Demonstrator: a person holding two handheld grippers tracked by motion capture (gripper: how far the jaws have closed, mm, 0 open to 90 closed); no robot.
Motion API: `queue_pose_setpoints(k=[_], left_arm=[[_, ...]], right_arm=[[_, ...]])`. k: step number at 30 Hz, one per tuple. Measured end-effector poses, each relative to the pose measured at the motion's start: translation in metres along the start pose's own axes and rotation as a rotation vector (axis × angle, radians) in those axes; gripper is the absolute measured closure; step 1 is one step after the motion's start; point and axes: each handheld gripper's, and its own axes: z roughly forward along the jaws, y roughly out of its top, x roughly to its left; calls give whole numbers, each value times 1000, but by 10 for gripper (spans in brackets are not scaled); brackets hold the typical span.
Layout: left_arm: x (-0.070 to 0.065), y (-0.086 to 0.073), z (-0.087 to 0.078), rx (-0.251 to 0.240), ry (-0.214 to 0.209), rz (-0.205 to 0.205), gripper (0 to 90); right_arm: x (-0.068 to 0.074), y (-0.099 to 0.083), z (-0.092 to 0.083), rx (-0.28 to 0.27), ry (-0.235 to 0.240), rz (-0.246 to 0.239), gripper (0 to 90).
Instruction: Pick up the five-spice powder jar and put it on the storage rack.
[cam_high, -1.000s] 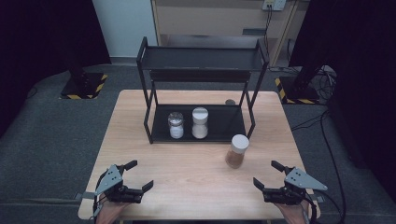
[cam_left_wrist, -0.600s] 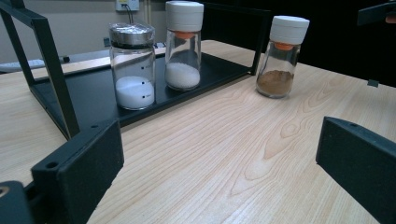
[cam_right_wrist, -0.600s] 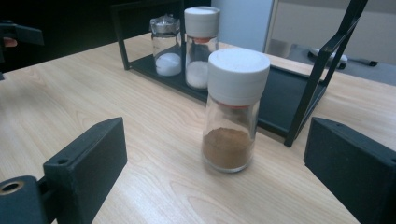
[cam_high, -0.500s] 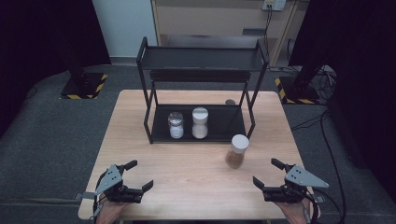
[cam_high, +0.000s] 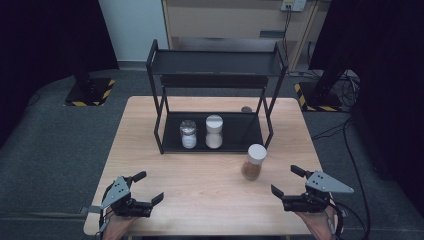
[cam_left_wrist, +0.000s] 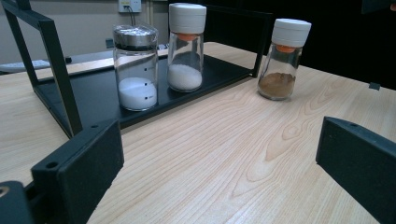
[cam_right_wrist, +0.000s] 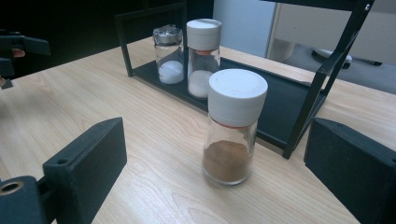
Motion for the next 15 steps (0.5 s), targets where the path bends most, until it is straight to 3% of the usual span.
queue_pose_setpoints(k=[15], left_arm=[[1,0,0,0,0,-2,1]], right_arm=[[-12,19,13,20,25,17,60]])
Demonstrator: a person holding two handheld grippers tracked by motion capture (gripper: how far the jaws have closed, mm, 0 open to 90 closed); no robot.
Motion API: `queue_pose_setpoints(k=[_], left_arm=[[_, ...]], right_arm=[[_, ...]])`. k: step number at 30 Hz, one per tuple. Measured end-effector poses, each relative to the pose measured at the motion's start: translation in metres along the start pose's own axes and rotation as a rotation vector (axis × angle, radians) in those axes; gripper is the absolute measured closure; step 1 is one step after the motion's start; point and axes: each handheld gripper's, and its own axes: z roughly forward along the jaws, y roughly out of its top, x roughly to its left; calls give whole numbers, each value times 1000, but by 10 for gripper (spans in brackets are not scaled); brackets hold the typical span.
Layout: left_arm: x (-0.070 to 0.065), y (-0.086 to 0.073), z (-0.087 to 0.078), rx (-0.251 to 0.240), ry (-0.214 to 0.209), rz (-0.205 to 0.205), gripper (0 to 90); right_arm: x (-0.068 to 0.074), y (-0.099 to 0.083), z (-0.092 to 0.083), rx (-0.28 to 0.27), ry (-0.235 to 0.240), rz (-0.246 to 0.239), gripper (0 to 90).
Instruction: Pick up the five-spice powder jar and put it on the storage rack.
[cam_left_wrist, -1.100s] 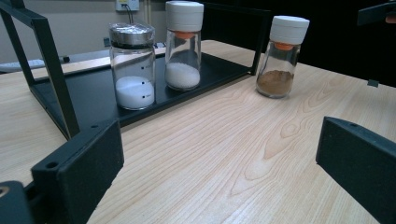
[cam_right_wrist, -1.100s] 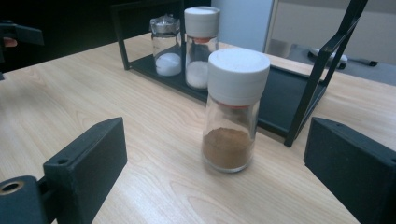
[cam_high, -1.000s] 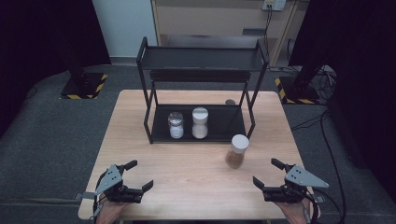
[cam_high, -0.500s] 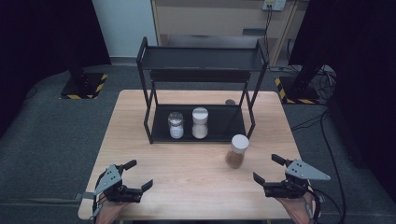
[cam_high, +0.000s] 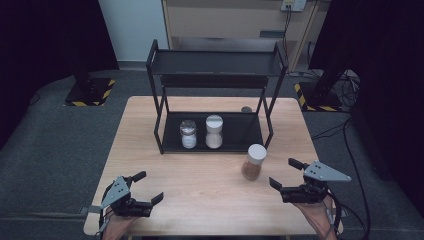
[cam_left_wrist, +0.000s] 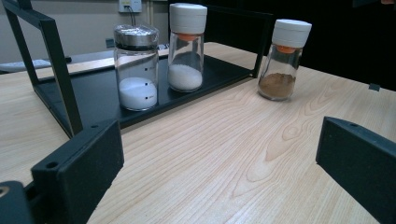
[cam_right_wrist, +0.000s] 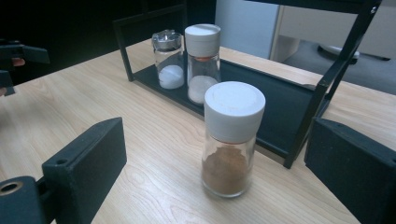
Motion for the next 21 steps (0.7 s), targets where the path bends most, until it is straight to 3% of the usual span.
queue_pose_setpoints(k=[21], left_arm=[[0,0,0,3,-2,3,1]], right_arm=[[-12,14,40,36,19,-6,62]])
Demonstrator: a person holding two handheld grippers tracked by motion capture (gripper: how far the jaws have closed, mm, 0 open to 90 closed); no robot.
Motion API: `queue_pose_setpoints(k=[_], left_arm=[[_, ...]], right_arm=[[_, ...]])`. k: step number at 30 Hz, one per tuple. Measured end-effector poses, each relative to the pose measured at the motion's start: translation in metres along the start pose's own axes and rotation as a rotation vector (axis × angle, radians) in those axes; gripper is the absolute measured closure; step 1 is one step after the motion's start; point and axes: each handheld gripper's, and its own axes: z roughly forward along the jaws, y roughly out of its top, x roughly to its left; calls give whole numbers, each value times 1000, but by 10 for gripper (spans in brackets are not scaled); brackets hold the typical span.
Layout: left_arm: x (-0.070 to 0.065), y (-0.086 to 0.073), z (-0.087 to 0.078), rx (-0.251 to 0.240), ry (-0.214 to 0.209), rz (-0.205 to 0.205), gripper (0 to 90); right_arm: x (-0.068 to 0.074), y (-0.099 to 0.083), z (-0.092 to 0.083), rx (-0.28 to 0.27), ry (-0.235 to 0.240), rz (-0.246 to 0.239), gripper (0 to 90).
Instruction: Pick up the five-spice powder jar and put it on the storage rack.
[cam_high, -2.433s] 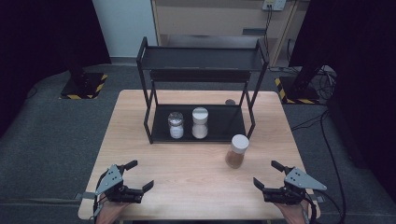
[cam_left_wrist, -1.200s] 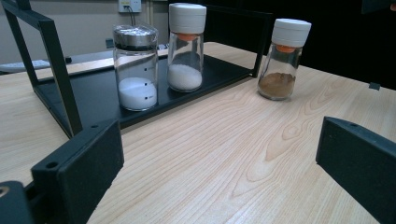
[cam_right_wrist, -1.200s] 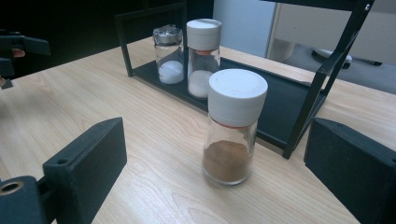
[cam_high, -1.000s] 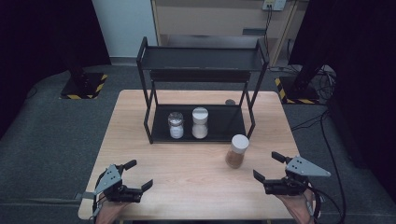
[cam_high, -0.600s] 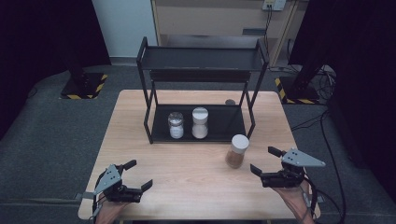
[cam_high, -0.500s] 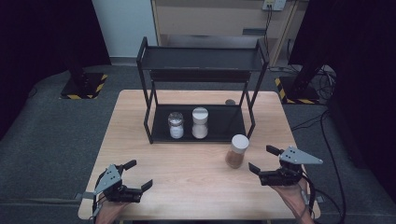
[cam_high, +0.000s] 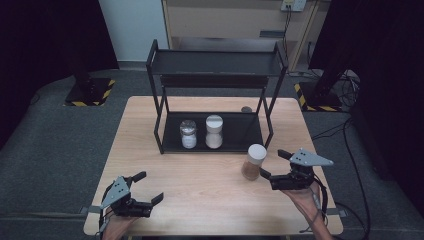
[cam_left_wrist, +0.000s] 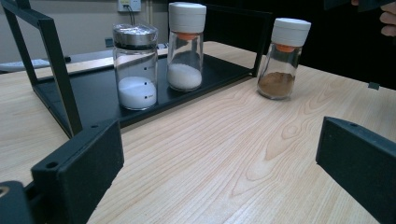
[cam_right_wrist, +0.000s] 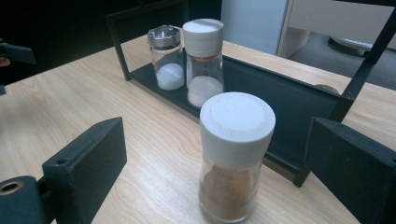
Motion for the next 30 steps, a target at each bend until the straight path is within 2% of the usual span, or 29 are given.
queue_pose_setpoints(k=[6,13,22,30], left_arm=[[0,0,0,0,0,0,1],[0,0,-1,0,2,-1,1],[0,0,-1,0,2,0,1],[0,0,-1,0,2,1,1]], right_arm=[[-2,3,14,16,1,-2,63],[-8,3,29,30,-8,24,64],[-14,2,46,59,-17,30,72],[-13,3,59,88,-14,13,112]])
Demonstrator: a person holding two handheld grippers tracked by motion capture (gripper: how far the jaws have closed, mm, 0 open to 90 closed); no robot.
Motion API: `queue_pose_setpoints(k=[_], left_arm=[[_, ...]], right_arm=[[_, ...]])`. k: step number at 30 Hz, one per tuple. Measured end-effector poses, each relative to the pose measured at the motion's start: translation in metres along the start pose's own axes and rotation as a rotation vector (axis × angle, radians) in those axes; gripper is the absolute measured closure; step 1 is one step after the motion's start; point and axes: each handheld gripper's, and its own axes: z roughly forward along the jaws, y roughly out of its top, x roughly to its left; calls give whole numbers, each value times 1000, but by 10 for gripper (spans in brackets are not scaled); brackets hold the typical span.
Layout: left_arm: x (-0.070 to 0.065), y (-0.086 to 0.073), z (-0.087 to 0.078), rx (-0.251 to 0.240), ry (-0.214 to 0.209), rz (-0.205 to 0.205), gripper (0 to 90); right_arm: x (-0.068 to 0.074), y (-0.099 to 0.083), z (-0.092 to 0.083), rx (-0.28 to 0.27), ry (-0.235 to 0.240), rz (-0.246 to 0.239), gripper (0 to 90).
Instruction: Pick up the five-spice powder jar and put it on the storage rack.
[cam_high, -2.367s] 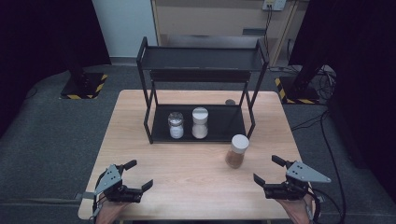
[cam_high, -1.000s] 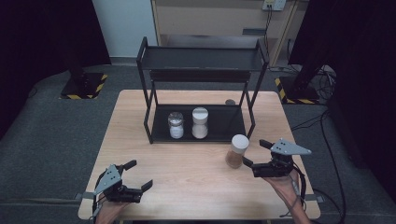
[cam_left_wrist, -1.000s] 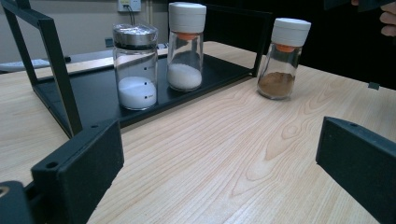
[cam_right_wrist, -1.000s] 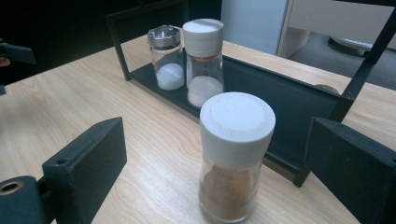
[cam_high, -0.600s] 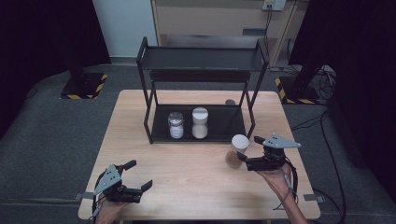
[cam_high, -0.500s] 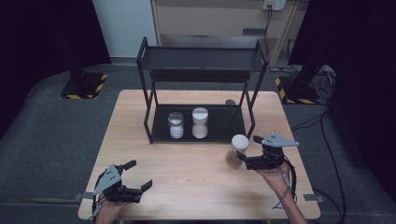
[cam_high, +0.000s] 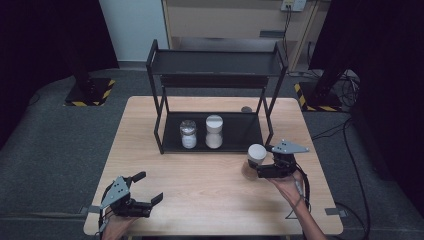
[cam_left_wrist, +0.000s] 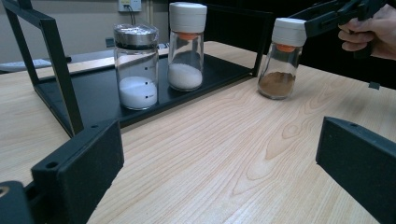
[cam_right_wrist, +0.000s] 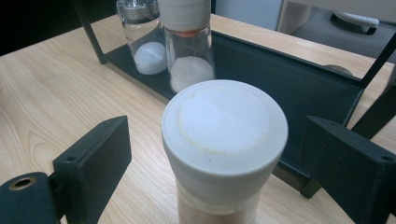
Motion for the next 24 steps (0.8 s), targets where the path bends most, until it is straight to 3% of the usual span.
queue_pose_setpoints(k=[10,15,24], left_arm=[[0,0,0,1,0,1,1],[0,0,0,1,1,0,1],[0,0,0,0,2,0,1]], right_arm=[[-2,0,12,19,-10,-3,206],[-2,-3,14,11,-9,-24,334],[8,1,17,14,-35,-52,341]])
